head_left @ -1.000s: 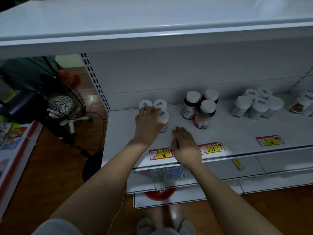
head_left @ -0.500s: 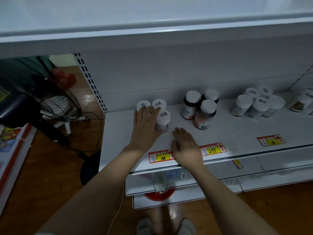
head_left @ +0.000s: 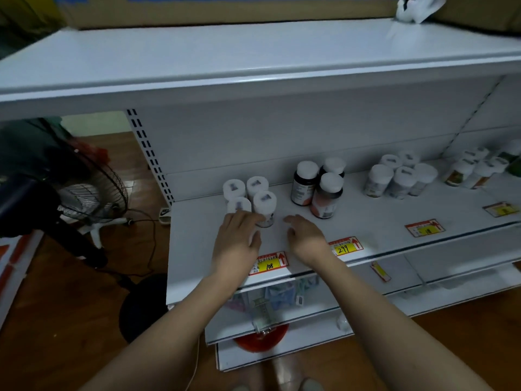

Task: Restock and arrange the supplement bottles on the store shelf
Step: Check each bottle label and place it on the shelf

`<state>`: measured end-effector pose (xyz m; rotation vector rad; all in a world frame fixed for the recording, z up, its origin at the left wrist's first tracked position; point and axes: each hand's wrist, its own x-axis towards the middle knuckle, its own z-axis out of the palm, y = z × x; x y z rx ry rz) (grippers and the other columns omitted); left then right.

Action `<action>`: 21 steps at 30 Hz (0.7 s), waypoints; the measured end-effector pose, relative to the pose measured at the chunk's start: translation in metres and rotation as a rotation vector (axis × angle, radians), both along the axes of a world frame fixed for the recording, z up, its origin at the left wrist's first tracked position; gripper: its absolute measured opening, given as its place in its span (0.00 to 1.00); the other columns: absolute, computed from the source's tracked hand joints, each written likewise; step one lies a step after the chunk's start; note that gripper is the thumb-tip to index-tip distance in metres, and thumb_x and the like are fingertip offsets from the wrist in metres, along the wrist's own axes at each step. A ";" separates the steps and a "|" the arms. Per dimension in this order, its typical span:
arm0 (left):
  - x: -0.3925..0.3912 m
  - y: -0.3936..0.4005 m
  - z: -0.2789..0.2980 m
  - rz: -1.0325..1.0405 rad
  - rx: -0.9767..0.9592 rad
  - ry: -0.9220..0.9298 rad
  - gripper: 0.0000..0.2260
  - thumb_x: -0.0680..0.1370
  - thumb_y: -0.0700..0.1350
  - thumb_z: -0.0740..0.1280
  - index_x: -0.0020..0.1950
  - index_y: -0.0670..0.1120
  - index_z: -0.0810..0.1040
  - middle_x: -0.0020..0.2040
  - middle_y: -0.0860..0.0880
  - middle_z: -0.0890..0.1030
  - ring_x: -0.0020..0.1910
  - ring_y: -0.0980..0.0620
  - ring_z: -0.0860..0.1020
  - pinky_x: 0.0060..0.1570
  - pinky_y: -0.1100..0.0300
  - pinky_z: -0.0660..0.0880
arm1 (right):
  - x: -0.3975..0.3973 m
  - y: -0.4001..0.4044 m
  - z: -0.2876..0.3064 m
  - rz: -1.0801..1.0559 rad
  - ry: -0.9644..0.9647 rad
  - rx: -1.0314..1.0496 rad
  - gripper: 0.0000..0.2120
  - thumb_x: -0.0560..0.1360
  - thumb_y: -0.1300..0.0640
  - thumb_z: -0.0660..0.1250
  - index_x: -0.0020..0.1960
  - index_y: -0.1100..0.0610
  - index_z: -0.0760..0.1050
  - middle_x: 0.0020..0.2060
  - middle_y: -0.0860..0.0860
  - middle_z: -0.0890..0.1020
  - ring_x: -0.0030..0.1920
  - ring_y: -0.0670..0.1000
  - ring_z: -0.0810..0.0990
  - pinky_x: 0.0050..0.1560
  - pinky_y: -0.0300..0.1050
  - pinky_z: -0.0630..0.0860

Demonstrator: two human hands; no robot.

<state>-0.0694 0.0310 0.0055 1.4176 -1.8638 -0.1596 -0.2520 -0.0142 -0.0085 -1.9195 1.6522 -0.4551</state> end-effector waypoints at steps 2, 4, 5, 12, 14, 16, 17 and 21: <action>-0.002 0.003 0.000 0.018 0.084 0.059 0.14 0.74 0.40 0.64 0.58 0.44 0.80 0.53 0.45 0.79 0.54 0.45 0.72 0.51 0.52 0.74 | -0.003 0.005 0.009 -0.083 -0.104 -0.081 0.18 0.82 0.64 0.57 0.70 0.62 0.73 0.69 0.58 0.75 0.69 0.57 0.72 0.64 0.38 0.64; -0.011 0.003 0.002 0.012 0.193 0.086 0.13 0.76 0.39 0.66 0.60 0.45 0.79 0.55 0.46 0.78 0.56 0.44 0.74 0.52 0.55 0.72 | -0.005 0.012 0.011 -0.169 -0.203 -0.164 0.15 0.80 0.66 0.59 0.64 0.63 0.76 0.63 0.58 0.80 0.63 0.58 0.77 0.56 0.36 0.67; -0.020 0.003 0.005 -0.001 0.246 0.099 0.13 0.76 0.39 0.68 0.61 0.46 0.79 0.56 0.47 0.78 0.57 0.46 0.74 0.52 0.57 0.71 | -0.005 0.016 0.012 -0.204 -0.247 -0.208 0.13 0.80 0.67 0.60 0.60 0.64 0.78 0.58 0.59 0.82 0.59 0.59 0.79 0.52 0.36 0.68; -0.080 -0.020 0.024 -0.025 0.427 0.270 0.13 0.77 0.41 0.69 0.61 0.47 0.76 0.51 0.50 0.77 0.49 0.52 0.75 0.48 0.61 0.72 | -0.048 0.012 0.026 -0.335 -0.406 -0.338 0.12 0.79 0.53 0.59 0.41 0.59 0.73 0.31 0.57 0.77 0.34 0.59 0.76 0.34 0.53 0.72; -0.094 -0.032 0.030 0.015 0.460 0.365 0.13 0.77 0.41 0.70 0.61 0.46 0.76 0.52 0.48 0.79 0.51 0.50 0.77 0.53 0.55 0.76 | -0.078 0.003 0.026 -0.350 -0.410 -0.364 0.10 0.80 0.57 0.61 0.40 0.59 0.72 0.29 0.58 0.75 0.31 0.59 0.75 0.31 0.53 0.69; -0.107 -0.043 0.035 0.060 0.446 0.463 0.11 0.77 0.42 0.70 0.59 0.47 0.75 0.51 0.50 0.79 0.52 0.51 0.78 0.51 0.58 0.75 | -0.107 -0.005 0.023 -0.330 -0.395 -0.317 0.08 0.80 0.59 0.61 0.44 0.59 0.73 0.30 0.56 0.76 0.30 0.56 0.73 0.30 0.49 0.65; -0.116 -0.047 0.037 0.079 0.421 0.500 0.11 0.77 0.41 0.71 0.57 0.48 0.74 0.50 0.51 0.78 0.50 0.53 0.77 0.48 0.62 0.73 | -0.122 -0.008 0.020 -0.297 -0.374 -0.279 0.07 0.81 0.59 0.61 0.46 0.58 0.74 0.32 0.55 0.77 0.31 0.54 0.73 0.32 0.47 0.65; -0.164 -0.060 0.039 0.131 0.264 0.546 0.15 0.75 0.36 0.73 0.46 0.53 0.71 0.41 0.60 0.75 0.40 0.69 0.75 0.38 0.72 0.70 | -0.170 -0.033 -0.002 -0.130 -0.180 -0.175 0.14 0.82 0.57 0.61 0.65 0.59 0.75 0.60 0.57 0.79 0.60 0.57 0.76 0.56 0.48 0.72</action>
